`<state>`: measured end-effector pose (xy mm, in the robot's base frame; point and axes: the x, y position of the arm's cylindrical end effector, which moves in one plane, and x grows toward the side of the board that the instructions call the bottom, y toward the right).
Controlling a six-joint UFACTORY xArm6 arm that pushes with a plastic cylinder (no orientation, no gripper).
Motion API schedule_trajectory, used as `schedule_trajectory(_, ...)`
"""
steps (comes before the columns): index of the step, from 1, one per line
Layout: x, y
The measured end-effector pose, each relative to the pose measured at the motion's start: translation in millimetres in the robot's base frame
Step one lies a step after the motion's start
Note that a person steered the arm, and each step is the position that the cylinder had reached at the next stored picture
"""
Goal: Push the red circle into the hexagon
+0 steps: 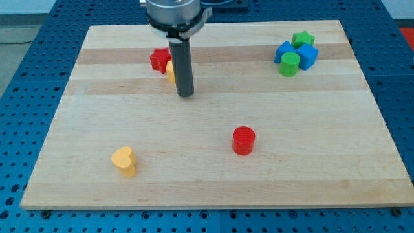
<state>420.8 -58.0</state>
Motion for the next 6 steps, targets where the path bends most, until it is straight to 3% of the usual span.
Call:
schedule_trajectory(3, 139, 12)
schedule_trajectory(6, 174, 83)
